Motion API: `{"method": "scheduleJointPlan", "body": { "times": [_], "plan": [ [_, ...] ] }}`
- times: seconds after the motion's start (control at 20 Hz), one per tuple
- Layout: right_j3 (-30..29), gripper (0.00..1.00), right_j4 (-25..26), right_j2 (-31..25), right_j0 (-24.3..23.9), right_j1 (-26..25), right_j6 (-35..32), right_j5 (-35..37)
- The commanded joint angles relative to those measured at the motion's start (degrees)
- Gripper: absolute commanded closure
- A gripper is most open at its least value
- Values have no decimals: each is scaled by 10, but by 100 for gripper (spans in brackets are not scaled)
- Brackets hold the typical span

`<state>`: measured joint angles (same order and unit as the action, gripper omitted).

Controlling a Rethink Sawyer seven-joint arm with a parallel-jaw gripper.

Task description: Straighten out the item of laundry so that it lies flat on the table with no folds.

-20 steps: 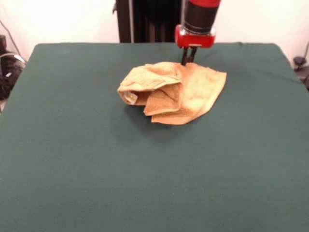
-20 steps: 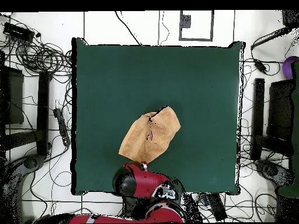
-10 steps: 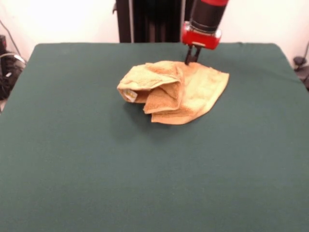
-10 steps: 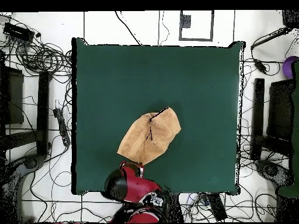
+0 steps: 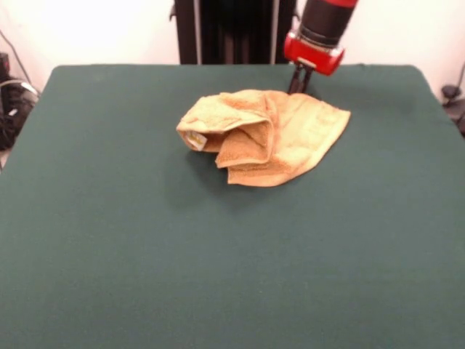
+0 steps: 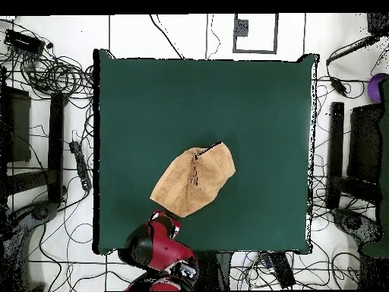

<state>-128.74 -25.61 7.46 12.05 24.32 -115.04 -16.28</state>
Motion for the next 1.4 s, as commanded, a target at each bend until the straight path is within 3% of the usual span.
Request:
{"method": "scheduleJointPlan", "body": {
  "times": [0.05,0.7,1.0,1.1,1.2,1.4],
  "plan": [
    [-17,100,-46,-149,38,-34,-224,24],
    [-10,100,-110,-148,98,9,-277,94],
    [15,100,-124,-71,153,4,-214,136],
    [17,100,-87,-79,112,2,-192,126],
    [16,100,-65,-57,98,25,-160,165],
    [53,100,-10,20,96,86,-99,315]
  ]
}}
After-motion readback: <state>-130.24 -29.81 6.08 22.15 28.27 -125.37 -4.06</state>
